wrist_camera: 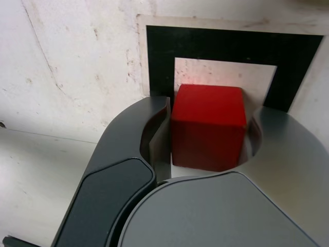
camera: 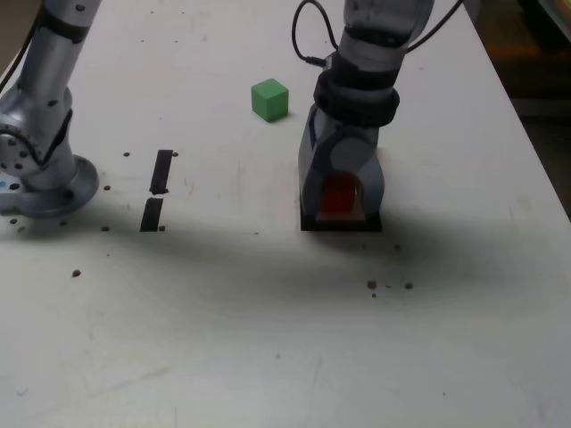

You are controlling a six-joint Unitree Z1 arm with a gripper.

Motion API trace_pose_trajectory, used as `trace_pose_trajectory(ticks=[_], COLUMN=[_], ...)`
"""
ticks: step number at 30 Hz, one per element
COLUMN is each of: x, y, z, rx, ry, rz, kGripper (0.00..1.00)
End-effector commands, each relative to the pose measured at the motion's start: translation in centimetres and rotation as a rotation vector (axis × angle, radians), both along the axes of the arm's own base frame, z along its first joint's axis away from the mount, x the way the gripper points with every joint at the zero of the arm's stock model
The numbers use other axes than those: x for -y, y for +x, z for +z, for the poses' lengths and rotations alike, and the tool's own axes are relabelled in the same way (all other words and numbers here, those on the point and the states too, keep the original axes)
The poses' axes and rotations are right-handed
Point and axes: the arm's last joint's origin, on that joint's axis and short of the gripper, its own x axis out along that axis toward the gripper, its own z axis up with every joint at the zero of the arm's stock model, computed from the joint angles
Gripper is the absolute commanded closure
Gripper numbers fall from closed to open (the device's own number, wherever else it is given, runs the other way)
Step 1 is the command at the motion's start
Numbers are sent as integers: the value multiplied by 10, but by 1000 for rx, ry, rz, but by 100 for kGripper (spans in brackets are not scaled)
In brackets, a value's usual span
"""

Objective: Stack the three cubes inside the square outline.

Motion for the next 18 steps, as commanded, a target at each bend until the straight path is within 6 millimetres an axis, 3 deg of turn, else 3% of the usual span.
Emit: trace_pose_trajectory(ticks=[1,4,12,18], x=[-1,-1,-3,-13], y=[-1,-3,-11,-6], z=[2,7,22,54], rx=[0,-5,-45,9], ry=[1,8,22,71], rz=[1,-1,2,-5], kGripper=[7,1,0,0])
